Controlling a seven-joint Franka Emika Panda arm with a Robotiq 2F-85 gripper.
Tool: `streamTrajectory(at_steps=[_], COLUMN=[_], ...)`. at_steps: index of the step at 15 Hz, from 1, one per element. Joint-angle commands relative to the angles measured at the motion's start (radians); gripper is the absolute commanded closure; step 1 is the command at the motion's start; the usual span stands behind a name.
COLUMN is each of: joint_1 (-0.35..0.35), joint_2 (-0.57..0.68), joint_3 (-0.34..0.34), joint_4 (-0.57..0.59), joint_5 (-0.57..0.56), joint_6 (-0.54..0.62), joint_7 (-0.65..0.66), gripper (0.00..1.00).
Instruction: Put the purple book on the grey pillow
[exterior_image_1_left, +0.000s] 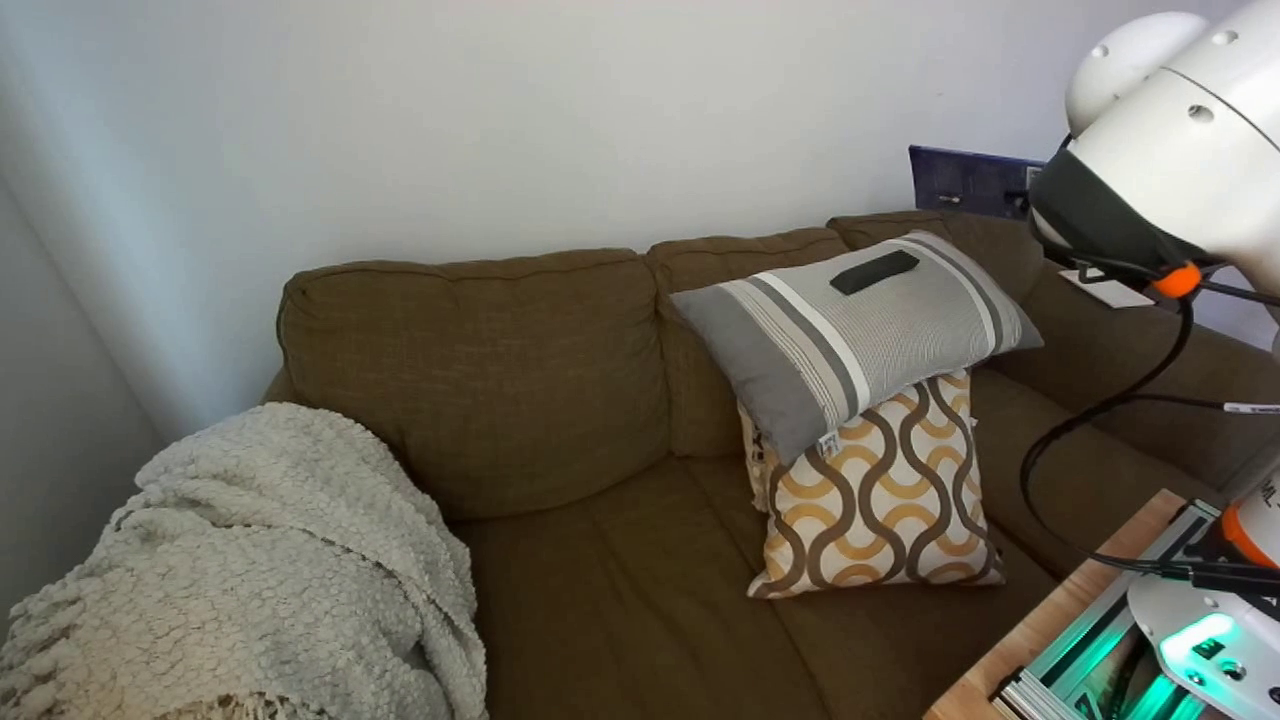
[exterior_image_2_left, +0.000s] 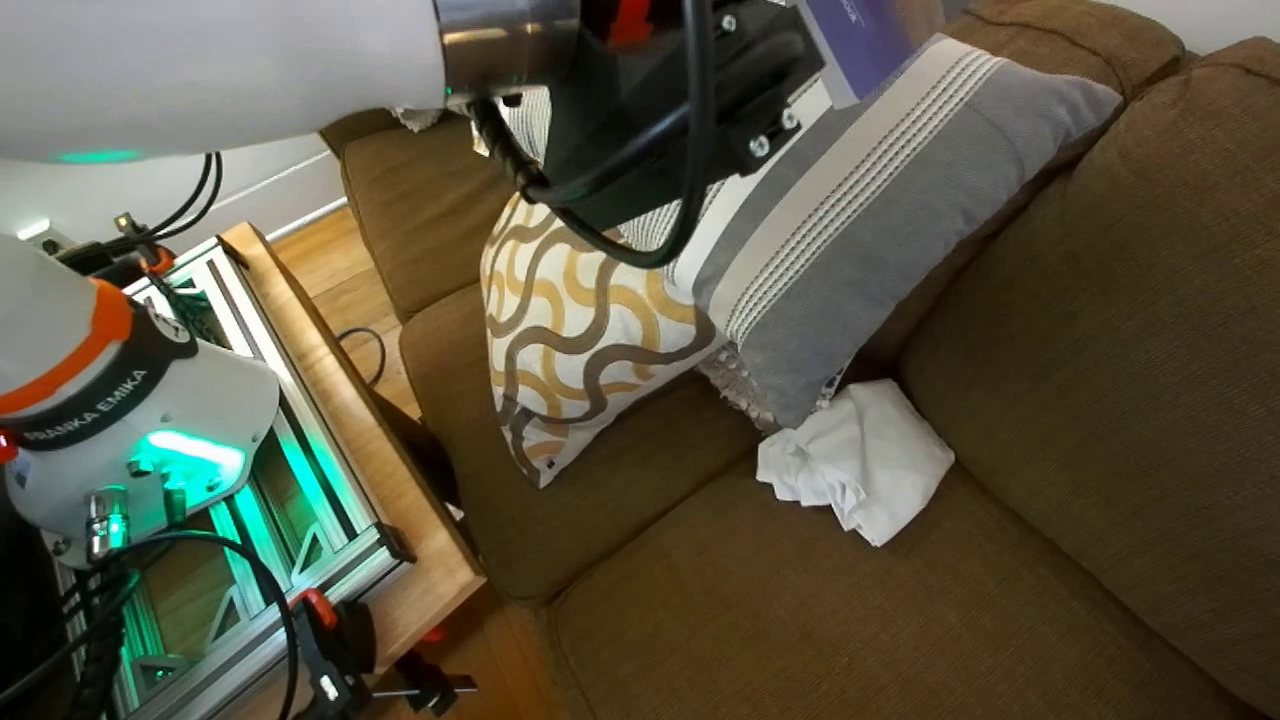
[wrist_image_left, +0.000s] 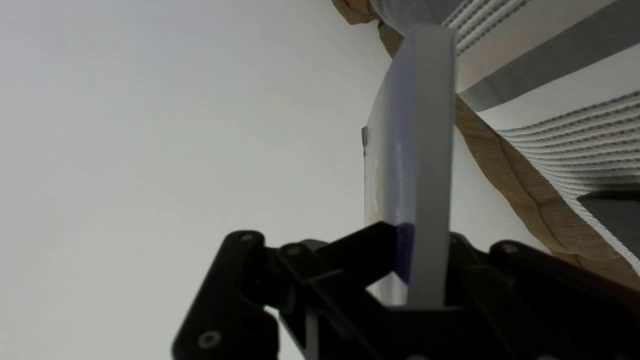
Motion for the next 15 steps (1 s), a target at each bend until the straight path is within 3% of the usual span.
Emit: streamTrajectory(at_steps=[1,3,4,6,7,9,10,15], joint_1=[-0.017,-0.023,0.017,0.015,0.014,-0.011,0.004,-0.012], joint_2=[0.030,0.030,0.069,0.068,0.067,0.013,0.032,0.059], joint_3=[0.019,0.035,0.005,0.014,0.016,0.070,0.014,0.053], joint_4=[0.040,0.060,0.041,0.055,0.057,0.064,0.079,0.150], joint_5=[-0.004,-0.004,-0.033,-0.032,-0.032,0.056,0.002,-0.002], joint_6=[-0.036,-0.043,0.014,0.013,0.013,-0.006,-0.003,0.025], joint_7=[-0.047,-0.043,-0.044,-0.043,-0.043,-0.048,-0.040,-0.044], gripper=[0.97,0.97,0.89,0.89,0.97,0.97,0.97,0.97])
